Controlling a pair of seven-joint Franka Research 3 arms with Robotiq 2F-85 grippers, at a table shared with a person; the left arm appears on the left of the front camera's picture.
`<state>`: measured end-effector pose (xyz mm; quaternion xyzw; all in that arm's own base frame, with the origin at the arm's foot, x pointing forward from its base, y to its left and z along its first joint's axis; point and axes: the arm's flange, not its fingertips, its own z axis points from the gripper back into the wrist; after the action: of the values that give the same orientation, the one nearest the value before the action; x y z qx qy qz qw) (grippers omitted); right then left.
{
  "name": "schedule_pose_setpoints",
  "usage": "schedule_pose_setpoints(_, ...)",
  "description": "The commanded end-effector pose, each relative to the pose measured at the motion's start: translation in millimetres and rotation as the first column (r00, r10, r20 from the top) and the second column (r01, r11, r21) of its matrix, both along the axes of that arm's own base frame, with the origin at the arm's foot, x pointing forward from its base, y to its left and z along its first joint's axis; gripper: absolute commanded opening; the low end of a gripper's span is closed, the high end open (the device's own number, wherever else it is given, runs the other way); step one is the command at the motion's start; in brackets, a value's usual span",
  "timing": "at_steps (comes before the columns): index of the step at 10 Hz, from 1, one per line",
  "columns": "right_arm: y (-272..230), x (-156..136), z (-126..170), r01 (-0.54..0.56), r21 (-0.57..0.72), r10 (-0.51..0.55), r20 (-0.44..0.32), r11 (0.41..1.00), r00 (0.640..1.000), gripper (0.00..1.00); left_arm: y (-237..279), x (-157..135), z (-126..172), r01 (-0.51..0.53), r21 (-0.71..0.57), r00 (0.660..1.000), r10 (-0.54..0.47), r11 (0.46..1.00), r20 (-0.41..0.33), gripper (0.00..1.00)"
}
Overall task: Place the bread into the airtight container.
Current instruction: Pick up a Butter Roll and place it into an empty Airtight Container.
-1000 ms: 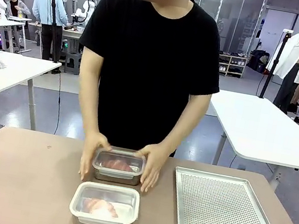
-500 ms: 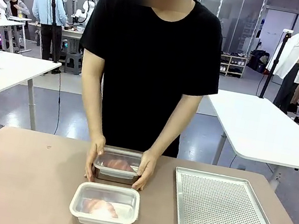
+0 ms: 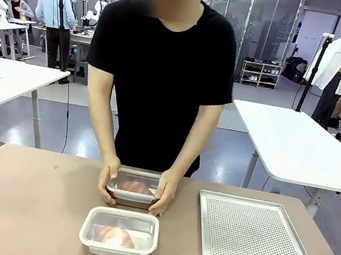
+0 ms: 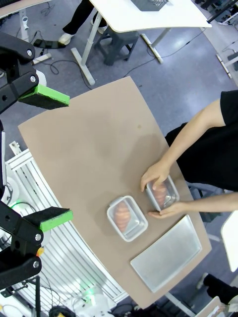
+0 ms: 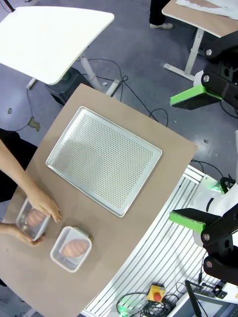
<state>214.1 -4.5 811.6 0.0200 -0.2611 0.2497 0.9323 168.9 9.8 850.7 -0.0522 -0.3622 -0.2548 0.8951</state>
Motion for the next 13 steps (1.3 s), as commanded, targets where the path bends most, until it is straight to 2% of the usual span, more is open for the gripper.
schedule_pose_setpoints(1, -0.9, -0.1, -1.6, -0.001, -0.001, 0.001, -0.005, 1.0, 1.0, 1.0, -0.4, 0.1, 1.3, -0.001, 0.001, 1.0, 0.001, 1.0, 0.001, 1.0)
schedule_pose_setpoints(13, -0.9, -0.1, -1.6, -0.001, -0.001, 0.001, -0.005, 1.0, 1.0, 1.0, -0.4, 0.1, 1.3, -0.001, 0.001, 1.0, 0.001, 1.0, 0.001, 1.0)
